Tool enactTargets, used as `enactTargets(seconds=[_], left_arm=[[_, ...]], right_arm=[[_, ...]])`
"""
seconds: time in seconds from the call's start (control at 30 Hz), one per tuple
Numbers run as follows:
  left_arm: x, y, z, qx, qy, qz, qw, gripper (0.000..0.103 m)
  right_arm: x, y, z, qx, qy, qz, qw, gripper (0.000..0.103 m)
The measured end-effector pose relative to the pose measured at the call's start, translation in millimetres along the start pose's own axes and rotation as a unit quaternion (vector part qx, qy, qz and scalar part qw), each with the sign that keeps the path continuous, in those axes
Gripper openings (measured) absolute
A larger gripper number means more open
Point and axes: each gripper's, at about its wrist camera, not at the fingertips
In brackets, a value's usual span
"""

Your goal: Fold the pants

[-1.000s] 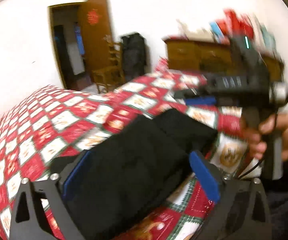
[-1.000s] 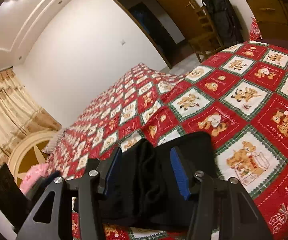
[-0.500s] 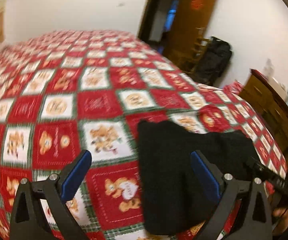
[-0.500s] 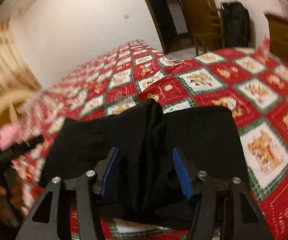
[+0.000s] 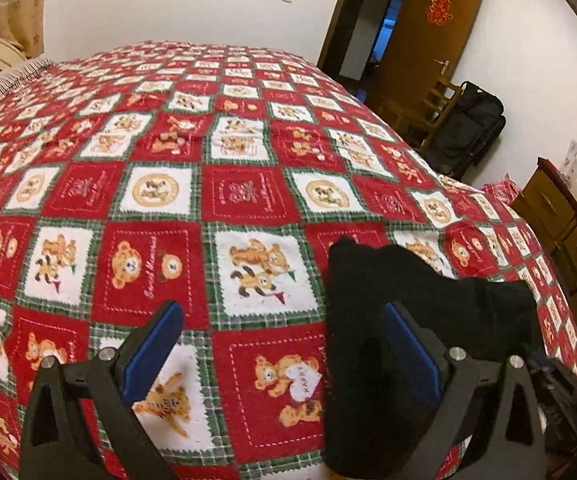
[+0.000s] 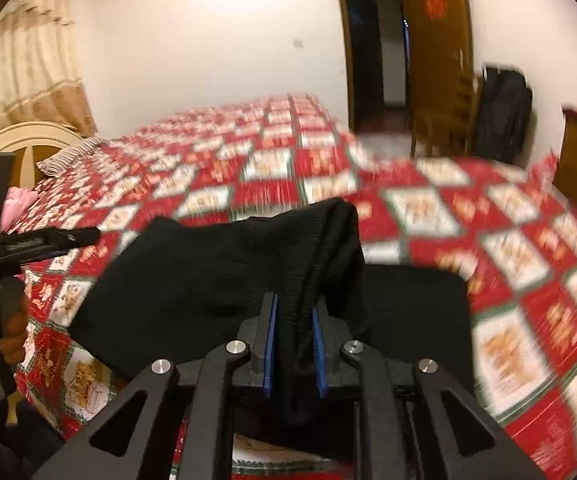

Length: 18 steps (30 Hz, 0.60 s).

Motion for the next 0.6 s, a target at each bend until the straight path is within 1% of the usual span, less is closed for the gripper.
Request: enactTargets(seconds=[0.07, 0.13, 0.23, 0.3, 0.37, 0.43, 0.53, 0.6], left_arm=[[1, 2, 4, -0.007, -0.001, 0.001, 1.0000, 0.101], [-2, 4, 7, -0.016, -0.006, 0.009, 0.9998, 0.101], [-11, 5, 10, -0.029, -0.021, 0.018, 0.9992, 0.101], [-22, 3, 11, -0.032, -0.034, 0.020, 0.9987, 0.102], [-34, -1, 10, -0.033, -0.046, 0.022, 0.9981, 0.102], [-47, -5, 8, -0.034, -0.058, 0.022, 0.9975, 0.102], [-70, -16, 2, -0.039, -0.083, 0.040, 0.9950, 0.101], [-85, -26, -8, -0.040, -0.108, 0.056, 0.9918, 0.101]], right_arm=[[-2, 16, 7, -0.011, 0.011, -0.004, 1.000, 0.016], [-9, 27, 10, -0.013, 0.018, -0.019, 1.000, 0.016], [-30, 34, 4, -0.003, -0.001, -0.034, 0.999, 0.016], [-46, 29, -7, 0.017, -0.030, -0.022, 0.999, 0.016], [-53, 23, -18, 0.025, -0.047, -0.021, 0.998, 0.016], [-58, 19, -25, 0.019, -0.048, -0.030, 0.998, 0.017], [-77, 22, -30, 0.008, -0.093, -0.003, 0.996, 0.018], [-87, 24, -34, 0.000, -0.119, 0.013, 0.993, 0.019]])
Point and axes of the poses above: each gripper's, at about its wrist camera, not at the fingertips, and y roughly against the way its jaws point, x to its left, z to its top, and after that the axes turned 11 degrees about z, right-handed
